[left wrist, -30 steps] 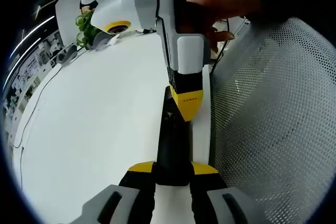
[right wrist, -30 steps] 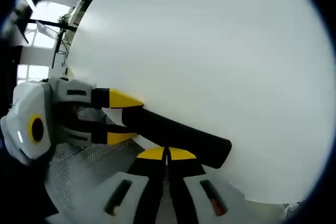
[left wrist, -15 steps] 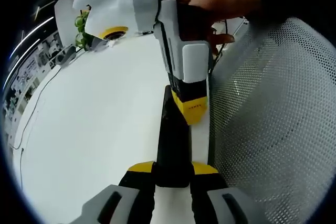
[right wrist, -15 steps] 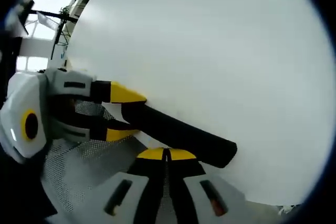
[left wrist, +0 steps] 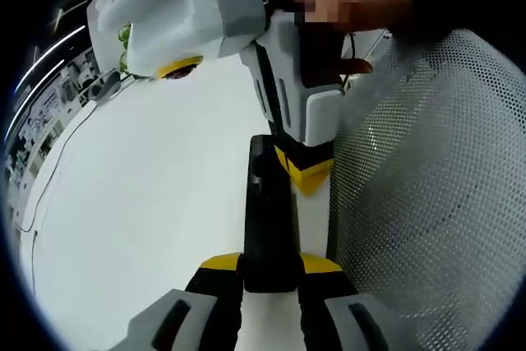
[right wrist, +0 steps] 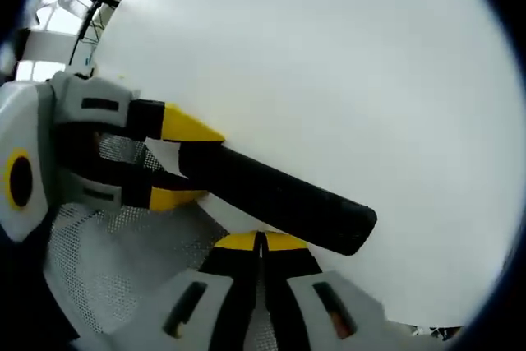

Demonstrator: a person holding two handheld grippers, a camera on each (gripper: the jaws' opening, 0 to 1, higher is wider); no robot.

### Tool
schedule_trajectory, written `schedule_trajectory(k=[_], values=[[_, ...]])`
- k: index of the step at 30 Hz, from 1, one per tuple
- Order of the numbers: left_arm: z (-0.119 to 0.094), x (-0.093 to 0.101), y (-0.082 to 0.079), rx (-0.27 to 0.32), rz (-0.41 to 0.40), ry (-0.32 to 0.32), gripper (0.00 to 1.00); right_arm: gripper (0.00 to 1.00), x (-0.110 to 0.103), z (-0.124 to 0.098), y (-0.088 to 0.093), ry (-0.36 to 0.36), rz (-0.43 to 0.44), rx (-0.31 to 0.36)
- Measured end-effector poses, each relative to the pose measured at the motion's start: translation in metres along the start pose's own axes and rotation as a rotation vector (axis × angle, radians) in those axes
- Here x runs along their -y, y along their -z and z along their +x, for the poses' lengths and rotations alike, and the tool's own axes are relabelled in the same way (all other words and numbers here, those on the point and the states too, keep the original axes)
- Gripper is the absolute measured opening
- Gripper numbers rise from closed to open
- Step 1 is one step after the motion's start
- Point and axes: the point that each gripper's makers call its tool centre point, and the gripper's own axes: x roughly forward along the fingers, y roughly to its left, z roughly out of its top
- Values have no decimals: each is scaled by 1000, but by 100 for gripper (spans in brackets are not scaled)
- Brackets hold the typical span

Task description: Press the specified remote control buttons in sequence, fully releasing each button before pressing the next.

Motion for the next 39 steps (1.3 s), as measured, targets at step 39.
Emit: schedule_trajectory(k=[39], values=[[-2,-2,3,-28,16,4,24,0,-6,-18,-37,-156,141,241]])
